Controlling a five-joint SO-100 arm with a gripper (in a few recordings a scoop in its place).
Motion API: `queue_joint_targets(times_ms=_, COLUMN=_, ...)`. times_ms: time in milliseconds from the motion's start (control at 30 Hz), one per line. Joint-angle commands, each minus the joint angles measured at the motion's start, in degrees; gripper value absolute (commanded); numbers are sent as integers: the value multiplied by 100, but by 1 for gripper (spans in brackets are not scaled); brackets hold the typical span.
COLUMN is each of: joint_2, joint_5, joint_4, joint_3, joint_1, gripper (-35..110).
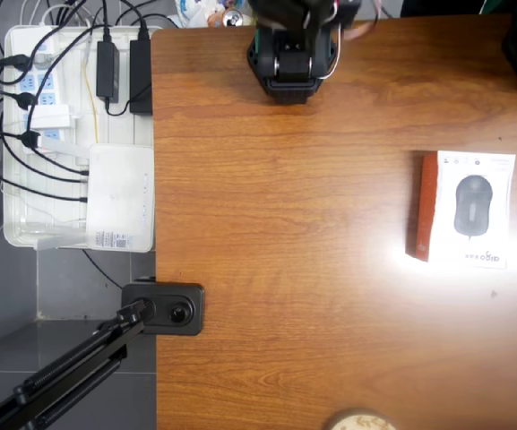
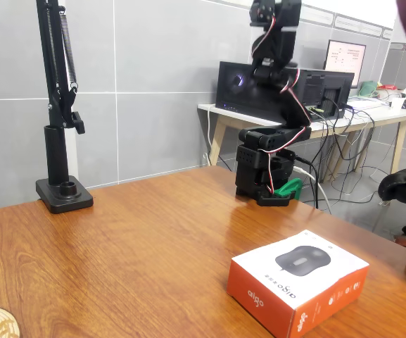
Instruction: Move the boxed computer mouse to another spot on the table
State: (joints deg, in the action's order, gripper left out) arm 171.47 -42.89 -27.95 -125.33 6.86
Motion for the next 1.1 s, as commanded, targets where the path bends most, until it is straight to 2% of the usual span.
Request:
queue_joint_targets(times_ms=0, joint_2=-2215, joint_5=-1090, joint_4=1793, joint_3=2303, joint_1=1222, gripper=0)
queue_joint_targets(times_ms=100, joint_2=-4351, joint_5=-1477, joint_4=2856, joint_3=4447, joint_1=2127, gripper=0)
queue_joint_targets(times_ms=200, joint_2=-5854, joint_5=-1617, joint_4=3604, joint_3=5599, joint_1=2883, gripper=0)
queue_joint_targets(times_ms=300, joint_2=-6812, joint_5=-1406, joint_4=4113, joint_3=5924, joint_1=3393, gripper=6)
queue_joint_targets(times_ms=433, joint_2=-7506, joint_5=-2312, joint_4=5186, joint_3=5950, joint_1=3858, gripper=12)
queue_joint_targets(times_ms=500, joint_2=-7840, joint_5=-2294, joint_4=5563, joint_3=6117, joint_1=3964, gripper=27)
queue_joint_targets(times_ms=667, joint_2=-8815, joint_5=-2312, joint_4=5774, joint_3=6636, joint_1=4245, gripper=98)
queue_joint_targets(times_ms=700, joint_2=-8974, joint_5=-2329, joint_4=5836, joint_3=6627, joint_1=4271, gripper=104)
queue_joint_targets(times_ms=900, joint_2=-8780, joint_5=-2426, joint_4=6038, joint_3=5432, joint_1=4236, gripper=104)
queue_joint_targets(times_ms=1067, joint_2=-8209, joint_5=-2092, joint_4=6381, joint_3=3999, joint_1=4342, gripper=104)
